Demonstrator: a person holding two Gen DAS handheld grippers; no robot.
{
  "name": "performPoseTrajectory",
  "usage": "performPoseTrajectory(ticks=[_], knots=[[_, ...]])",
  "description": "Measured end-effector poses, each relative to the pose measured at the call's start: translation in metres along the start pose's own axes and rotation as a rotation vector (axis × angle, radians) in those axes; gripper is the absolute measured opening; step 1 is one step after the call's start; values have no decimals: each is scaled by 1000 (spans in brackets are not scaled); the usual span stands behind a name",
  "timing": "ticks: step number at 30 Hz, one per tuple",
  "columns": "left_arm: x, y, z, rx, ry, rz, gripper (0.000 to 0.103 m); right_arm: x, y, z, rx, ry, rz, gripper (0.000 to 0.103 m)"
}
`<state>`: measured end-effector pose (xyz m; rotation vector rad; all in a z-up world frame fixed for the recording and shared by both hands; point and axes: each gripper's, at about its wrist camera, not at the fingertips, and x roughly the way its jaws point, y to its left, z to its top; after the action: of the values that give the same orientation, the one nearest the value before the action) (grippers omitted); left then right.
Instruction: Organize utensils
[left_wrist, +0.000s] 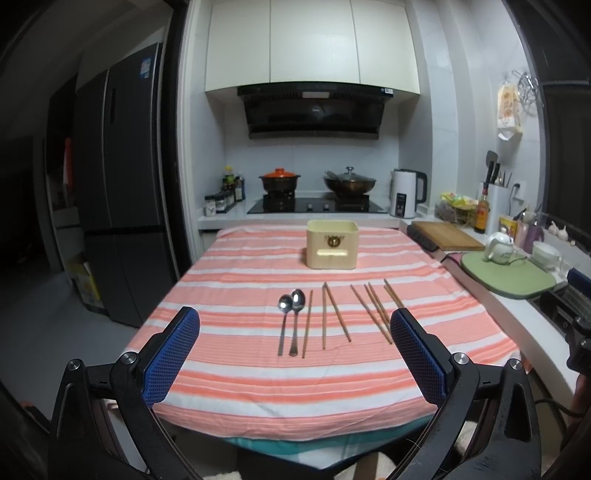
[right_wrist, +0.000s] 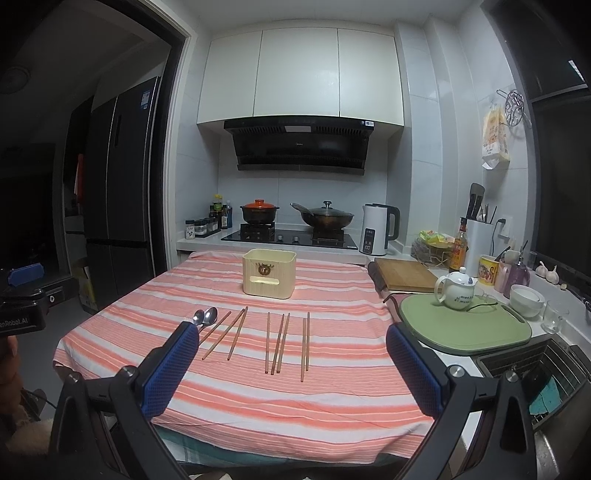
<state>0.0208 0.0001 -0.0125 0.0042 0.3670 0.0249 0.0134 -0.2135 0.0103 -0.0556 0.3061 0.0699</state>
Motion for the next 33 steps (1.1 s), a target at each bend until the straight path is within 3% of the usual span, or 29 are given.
performPoseTrajectory(ticks=[19,26,33], knots=[[55,20,-5,-24,93,-21,103,31,-8,-4,22,61,-9,103],[108,32,-29,-20,227,-77,103,63,-16,-13,30,114,-29,103],[155,32,-54,-34,311,-156,102,99,-22,-25,18,177,-37,103]])
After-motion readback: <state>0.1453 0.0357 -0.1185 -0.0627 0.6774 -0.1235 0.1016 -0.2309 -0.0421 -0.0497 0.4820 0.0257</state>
